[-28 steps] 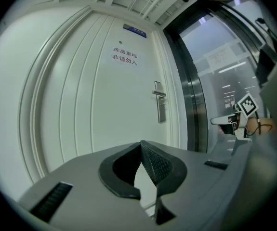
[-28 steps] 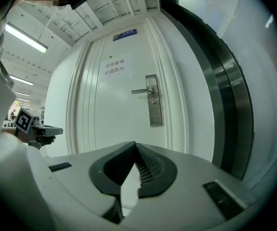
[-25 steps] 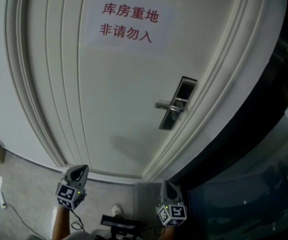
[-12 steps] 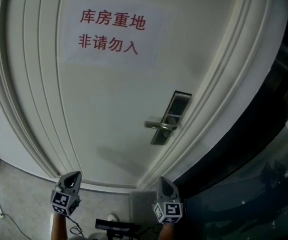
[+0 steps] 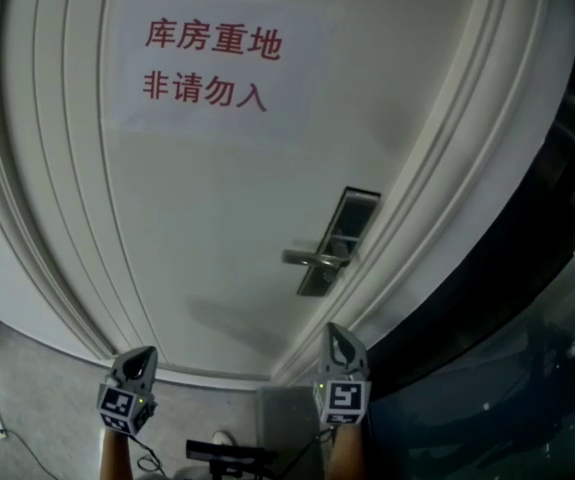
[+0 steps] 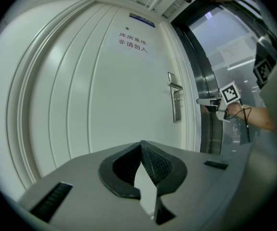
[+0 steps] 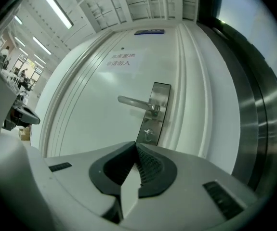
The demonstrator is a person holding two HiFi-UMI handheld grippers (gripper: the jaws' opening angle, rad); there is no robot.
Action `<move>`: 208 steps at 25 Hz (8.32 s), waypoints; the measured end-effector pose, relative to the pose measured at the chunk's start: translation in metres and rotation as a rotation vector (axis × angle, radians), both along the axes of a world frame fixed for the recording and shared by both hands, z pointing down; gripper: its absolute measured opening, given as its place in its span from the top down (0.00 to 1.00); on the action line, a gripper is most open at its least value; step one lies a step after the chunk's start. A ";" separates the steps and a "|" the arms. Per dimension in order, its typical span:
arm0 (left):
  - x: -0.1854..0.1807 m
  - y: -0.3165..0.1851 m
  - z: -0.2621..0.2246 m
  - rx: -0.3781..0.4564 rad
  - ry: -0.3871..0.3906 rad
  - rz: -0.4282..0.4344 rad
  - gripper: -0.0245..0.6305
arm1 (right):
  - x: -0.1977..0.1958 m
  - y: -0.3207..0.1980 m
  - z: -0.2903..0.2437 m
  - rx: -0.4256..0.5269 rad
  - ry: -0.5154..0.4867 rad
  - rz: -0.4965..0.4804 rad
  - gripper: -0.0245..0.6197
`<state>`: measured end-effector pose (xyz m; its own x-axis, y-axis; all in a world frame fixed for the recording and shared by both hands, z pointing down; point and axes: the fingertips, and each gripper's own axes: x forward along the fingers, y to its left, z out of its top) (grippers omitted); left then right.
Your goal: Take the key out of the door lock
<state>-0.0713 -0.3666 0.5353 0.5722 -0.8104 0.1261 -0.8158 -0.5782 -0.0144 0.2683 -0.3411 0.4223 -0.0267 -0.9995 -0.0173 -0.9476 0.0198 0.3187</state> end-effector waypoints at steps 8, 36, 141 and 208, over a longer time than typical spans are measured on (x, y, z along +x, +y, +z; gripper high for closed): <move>0.000 -0.002 0.001 -0.003 0.002 -0.010 0.95 | 0.005 -0.025 -0.021 0.019 0.240 0.012 0.94; -0.006 -0.010 0.007 -0.018 0.015 -0.067 0.95 | 0.020 -0.098 -0.007 -0.102 0.887 0.098 0.74; -0.021 0.023 0.006 0.001 0.033 -0.087 0.95 | 0.025 -0.054 -0.016 -0.094 1.157 0.220 0.93; -0.016 0.098 -0.003 0.075 0.019 0.028 0.95 | -0.053 0.175 0.088 -0.103 -0.225 0.118 0.93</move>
